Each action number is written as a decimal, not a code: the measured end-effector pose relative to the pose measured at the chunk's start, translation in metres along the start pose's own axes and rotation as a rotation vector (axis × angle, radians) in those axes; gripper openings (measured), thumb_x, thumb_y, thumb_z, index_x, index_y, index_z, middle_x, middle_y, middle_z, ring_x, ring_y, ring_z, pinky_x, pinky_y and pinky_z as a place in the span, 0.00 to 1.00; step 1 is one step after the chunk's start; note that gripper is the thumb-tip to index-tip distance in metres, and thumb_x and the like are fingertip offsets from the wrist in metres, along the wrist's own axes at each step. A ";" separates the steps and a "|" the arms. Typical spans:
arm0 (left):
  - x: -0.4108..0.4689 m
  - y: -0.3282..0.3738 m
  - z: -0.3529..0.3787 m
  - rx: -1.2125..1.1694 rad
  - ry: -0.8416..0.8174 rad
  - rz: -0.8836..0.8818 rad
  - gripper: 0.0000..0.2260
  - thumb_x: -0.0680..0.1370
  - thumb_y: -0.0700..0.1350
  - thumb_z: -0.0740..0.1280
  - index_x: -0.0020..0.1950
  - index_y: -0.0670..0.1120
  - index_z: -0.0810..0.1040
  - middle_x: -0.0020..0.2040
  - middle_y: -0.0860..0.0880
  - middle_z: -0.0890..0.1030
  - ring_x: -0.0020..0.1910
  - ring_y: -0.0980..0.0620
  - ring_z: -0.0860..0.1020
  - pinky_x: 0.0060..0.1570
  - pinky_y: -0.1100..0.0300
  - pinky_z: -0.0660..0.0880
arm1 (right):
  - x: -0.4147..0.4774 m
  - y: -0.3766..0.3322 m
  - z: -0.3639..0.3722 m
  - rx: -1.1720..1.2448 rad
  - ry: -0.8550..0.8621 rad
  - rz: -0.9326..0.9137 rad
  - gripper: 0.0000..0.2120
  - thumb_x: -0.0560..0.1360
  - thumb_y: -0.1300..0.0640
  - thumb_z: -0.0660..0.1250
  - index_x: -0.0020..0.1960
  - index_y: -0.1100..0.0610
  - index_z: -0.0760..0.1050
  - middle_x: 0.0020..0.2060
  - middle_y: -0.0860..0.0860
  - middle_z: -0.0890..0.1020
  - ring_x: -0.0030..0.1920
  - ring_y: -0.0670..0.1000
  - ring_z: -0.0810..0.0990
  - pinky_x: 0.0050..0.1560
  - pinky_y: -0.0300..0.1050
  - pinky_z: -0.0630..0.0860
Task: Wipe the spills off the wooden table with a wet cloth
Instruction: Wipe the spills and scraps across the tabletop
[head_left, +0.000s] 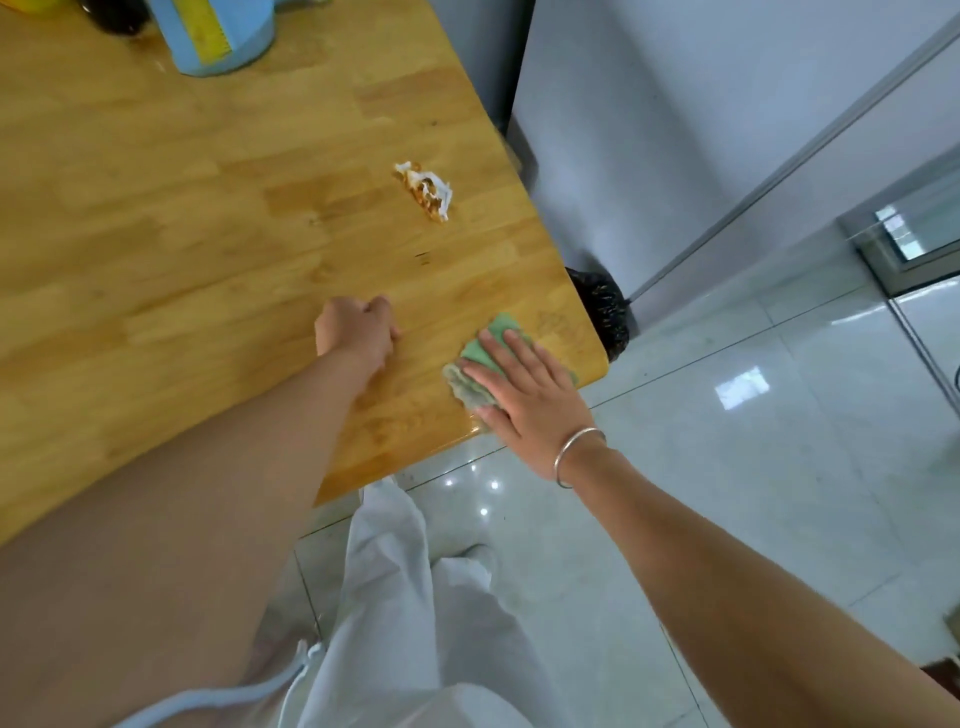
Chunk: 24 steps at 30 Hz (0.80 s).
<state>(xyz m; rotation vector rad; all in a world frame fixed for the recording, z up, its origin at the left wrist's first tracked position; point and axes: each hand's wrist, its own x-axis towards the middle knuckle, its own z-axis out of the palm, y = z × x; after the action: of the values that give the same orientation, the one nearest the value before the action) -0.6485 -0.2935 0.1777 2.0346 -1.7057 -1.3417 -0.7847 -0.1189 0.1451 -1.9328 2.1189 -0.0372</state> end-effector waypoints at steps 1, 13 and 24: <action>0.001 0.000 0.000 -0.008 0.007 -0.010 0.21 0.81 0.50 0.59 0.29 0.45 0.76 0.22 0.50 0.74 0.17 0.52 0.70 0.26 0.62 0.67 | -0.003 0.016 -0.003 -0.014 -0.007 0.050 0.24 0.80 0.45 0.46 0.76 0.42 0.52 0.78 0.47 0.50 0.78 0.51 0.44 0.76 0.53 0.43; 0.003 -0.008 -0.001 -0.067 -0.027 0.017 0.20 0.81 0.51 0.60 0.31 0.44 0.76 0.25 0.48 0.74 0.20 0.50 0.68 0.26 0.63 0.66 | 0.029 0.047 -0.014 0.037 0.039 0.282 0.24 0.82 0.47 0.49 0.77 0.42 0.49 0.78 0.48 0.45 0.78 0.51 0.41 0.75 0.48 0.37; 0.002 -0.005 0.002 -0.062 -0.008 0.036 0.21 0.81 0.51 0.59 0.31 0.45 0.76 0.26 0.49 0.74 0.21 0.51 0.68 0.28 0.63 0.67 | 0.027 -0.018 -0.003 0.013 0.062 0.137 0.27 0.80 0.52 0.53 0.78 0.46 0.50 0.78 0.51 0.47 0.78 0.55 0.43 0.76 0.56 0.41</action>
<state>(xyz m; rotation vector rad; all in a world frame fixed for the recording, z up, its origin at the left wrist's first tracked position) -0.6465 -0.2924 0.1721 1.9584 -1.6738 -1.3758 -0.7697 -0.1475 0.1468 -1.7963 2.2802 -0.0844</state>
